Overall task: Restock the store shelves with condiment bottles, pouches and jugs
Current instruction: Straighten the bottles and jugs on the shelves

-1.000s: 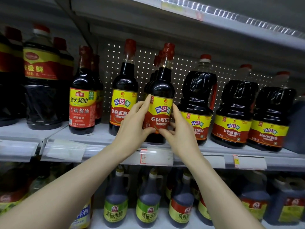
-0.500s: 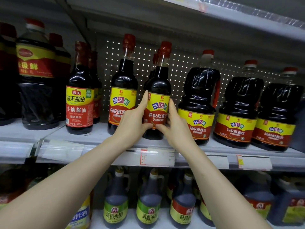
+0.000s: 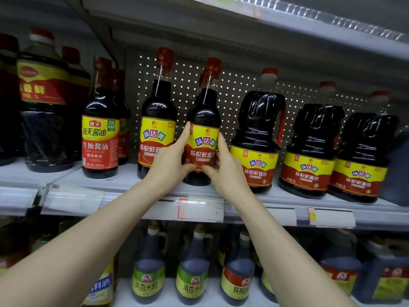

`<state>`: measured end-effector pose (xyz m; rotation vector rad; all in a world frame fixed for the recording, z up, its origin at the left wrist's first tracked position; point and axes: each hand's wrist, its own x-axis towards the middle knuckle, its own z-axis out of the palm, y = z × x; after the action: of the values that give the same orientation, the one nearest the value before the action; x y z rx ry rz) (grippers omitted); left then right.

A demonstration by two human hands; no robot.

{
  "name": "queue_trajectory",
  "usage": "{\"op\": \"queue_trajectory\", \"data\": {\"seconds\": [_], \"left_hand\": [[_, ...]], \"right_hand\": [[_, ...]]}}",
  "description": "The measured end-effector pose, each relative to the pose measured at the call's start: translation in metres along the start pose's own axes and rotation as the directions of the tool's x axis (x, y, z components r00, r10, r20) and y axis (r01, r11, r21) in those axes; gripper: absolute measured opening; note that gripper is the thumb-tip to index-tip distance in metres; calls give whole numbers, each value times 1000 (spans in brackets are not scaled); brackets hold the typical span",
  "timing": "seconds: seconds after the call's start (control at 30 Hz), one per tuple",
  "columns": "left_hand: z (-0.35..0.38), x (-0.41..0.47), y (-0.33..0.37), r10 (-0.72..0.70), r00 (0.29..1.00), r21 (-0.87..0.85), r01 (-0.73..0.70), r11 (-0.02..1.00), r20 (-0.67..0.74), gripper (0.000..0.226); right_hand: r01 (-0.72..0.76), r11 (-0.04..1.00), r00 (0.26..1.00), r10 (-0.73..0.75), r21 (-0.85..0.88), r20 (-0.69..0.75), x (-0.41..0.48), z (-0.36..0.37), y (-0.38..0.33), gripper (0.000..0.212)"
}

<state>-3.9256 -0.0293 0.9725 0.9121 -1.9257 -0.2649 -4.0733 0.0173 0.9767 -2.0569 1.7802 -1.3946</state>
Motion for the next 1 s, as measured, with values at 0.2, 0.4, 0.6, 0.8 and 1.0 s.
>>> {"op": "queue_trajectory", "data": {"seconds": [0.2,0.4,0.6,0.8,1.0], "left_hand": [[2,-13,16,-10,998,-5,10,1000,-62,93],[12,-57,50,27,974,-37,-37,999,-224,64],[35,-117,74,-32,979,-35,26,999,-200,55],[57,-202,64,-147,972,82,164,983,-181,56],[80,-287,44,-399,911,11,403,915,-108,53]], "right_hand": [[38,999,999,-38,22,20,-15,-13,3,78],[168,981,985,-163,97,-59,-57,-28,12,62],[200,962,979,-190,188,-72,-109,-36,36,52],[170,957,976,-197,235,95,-177,-10,67,51],[106,966,949,-169,235,267,-251,25,105,50]]}}
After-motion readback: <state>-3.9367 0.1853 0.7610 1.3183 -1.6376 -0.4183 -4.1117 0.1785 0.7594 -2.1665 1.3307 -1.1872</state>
